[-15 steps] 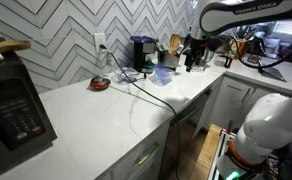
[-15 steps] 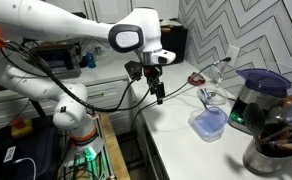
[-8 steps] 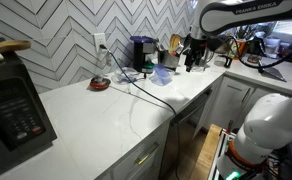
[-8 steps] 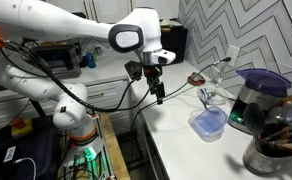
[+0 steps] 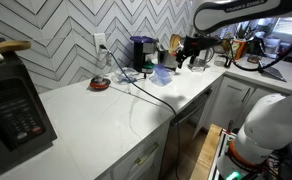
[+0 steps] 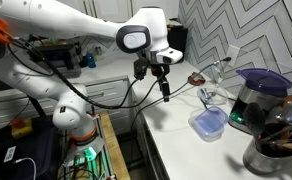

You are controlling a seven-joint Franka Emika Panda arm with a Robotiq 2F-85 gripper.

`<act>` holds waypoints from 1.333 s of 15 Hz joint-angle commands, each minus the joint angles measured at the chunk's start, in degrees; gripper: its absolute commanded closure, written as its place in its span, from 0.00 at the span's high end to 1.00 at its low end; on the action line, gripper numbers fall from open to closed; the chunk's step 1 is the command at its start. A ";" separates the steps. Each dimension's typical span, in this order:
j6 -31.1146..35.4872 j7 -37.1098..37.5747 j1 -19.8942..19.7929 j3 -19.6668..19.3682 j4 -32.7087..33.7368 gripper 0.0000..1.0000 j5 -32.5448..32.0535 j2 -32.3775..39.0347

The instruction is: Pick up the clear lunch box without a lid and move it to the left side of the kitchen counter

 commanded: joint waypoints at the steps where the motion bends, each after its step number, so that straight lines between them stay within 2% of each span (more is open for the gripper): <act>1: 8.51 10.37 0.06 1.37 8.96 1.00 4.79 14.29; 4: 11.34 19.35 0.75 3.02 17.38 1.00 9.35 25.36; 7: 12.47 27.19 1.69 4.01 27.05 1.00 9.07 36.25; 8: 10.28 25.98 2.32 3.57 31.24 1.00 9.90 39.91; 10: 5.18 21.97 3.12 2.77 38.01 1.00 7.66 45.21; 13: -3.25 20.26 4.69 1.10 48.58 1.00 -0.14 52.17; 15: -5.05 17.24 3.91 1.73 53.30 1.00 6.47 54.31; 16: -1.28 19.60 4.78 0.97 47.32 1.00 4.03 51.19; 18: -3.10 18.43 4.72 1.02 51.31 1.00 5.49 53.18; 20: -3.59 18.19 4.71 1.03 52.48 1.00 5.71 53.79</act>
